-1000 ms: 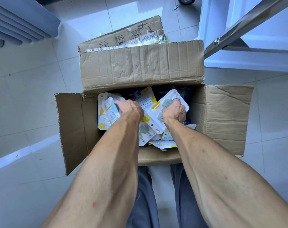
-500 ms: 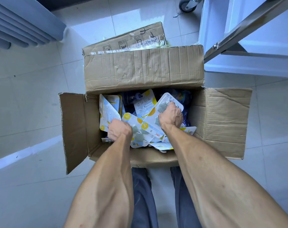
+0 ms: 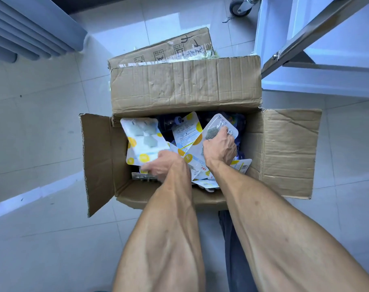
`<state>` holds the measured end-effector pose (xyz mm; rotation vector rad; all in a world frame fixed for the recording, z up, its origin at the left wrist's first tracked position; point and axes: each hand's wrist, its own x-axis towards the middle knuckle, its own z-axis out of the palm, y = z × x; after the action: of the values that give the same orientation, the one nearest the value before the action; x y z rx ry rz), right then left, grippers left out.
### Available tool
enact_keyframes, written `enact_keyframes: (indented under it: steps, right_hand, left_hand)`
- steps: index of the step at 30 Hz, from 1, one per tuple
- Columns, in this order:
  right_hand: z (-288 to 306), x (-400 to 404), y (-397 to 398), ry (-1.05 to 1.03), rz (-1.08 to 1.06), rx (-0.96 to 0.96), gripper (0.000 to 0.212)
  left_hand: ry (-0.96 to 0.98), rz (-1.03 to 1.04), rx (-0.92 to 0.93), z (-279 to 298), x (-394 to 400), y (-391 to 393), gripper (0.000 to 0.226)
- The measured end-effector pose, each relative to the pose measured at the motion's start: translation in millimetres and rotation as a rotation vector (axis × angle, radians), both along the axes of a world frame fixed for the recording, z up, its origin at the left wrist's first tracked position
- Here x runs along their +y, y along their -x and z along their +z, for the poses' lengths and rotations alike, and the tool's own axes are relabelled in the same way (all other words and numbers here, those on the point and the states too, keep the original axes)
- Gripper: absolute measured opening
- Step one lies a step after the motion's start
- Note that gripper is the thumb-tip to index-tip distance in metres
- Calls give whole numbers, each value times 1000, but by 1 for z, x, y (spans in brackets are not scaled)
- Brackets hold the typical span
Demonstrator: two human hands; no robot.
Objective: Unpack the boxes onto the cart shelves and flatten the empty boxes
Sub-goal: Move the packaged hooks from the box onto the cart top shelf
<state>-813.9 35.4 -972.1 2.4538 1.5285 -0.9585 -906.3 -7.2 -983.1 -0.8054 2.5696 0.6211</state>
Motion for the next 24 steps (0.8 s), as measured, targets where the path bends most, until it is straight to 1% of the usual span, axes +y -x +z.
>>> enact_keyframes:
  steps: [2,3,4,7,8,9,11,14,17,20,22,23,24]
  right_hand:
    - [-1,-1,2,-9,33,-4,40]
    - [-2,-2,3,-1,51,-8,40]
    - [-3,-4,3,3,68,-8,40]
    - [-6,-7,6,-16,111,-2,30]
    - [-7,-8,7,-26,123,-3,29]
    - [-8,-8,8,-32,136,-4,30]
    - [-10,-7,9,-26,157,1,30]
    - [-16,-2,10,-5,169,13,31]
    - [-25,2,12,17,184,17,29]
    - [-34,6,17,56,205,5,26]
    - [-39,9,19,85,211,0,25]
    - [-41,10,20,97,214,-1,24]
    - [-43,11,21,105,216,-2,24]
  left_hand:
    - [76,102,-19,-1,-18,-1,43]
    - [106,105,-29,-2,-24,-2,39]
    - [142,56,-26,-3,-28,-1,36]
    - [166,-269,23,-2,-25,6,28]
    - [165,-340,37,-3,-19,12,24]
    - [157,-386,56,-5,-12,18,22]
    - [154,-434,72,-9,-1,35,26]
    - [199,-548,-4,-20,9,59,36]
    - [203,-609,-72,-32,16,77,40]
    - [202,-664,-243,-45,19,89,42]
    - [125,-710,-379,-50,18,92,45]
    - [106,-717,-392,-51,17,92,46]
    - [128,-703,-355,-53,19,95,45]
